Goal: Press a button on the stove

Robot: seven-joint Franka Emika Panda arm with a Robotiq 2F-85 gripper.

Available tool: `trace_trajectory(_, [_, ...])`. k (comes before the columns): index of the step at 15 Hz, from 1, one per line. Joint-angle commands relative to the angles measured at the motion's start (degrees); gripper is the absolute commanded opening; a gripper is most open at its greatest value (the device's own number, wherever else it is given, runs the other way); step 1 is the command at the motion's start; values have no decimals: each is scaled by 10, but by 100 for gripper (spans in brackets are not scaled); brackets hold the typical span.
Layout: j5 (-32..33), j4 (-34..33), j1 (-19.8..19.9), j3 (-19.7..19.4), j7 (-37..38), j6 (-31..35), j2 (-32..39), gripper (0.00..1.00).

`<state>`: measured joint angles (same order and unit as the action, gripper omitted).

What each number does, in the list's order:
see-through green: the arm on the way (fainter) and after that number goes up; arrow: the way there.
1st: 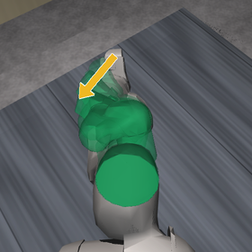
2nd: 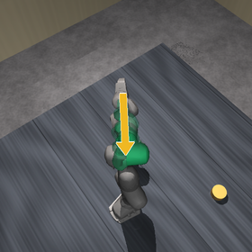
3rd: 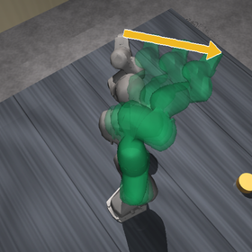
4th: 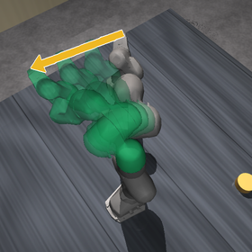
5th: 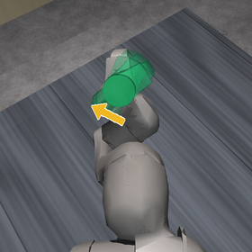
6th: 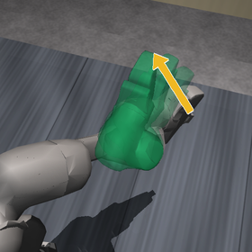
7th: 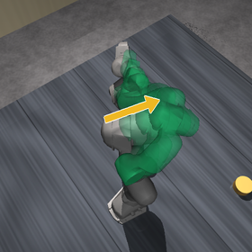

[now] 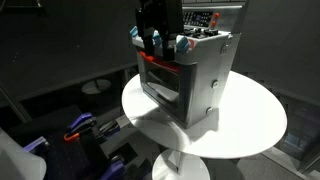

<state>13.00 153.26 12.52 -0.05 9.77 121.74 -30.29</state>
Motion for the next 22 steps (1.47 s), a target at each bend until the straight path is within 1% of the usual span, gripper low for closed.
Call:
trace_trajectory(1, [4,-1,-8,-7,3,-2,0,100])
trace_trajectory(5, [4,-1,-8,-7,3,-2,0,100])
trace_trajectory(7, [-5,-7,-11,-12,2,8,-2,100])
trace_trajectory(12, [-39,-38,-22,-22,1,27,2,100])
trace_trajectory(15, [-66,-72,-27,-20,12,38,14,100])
trace_trajectory(18, [-85,-107,-29,-11,35,62,36,100])
trace_trajectory(22, [-79,-146,-28,6,90,123,83,100])
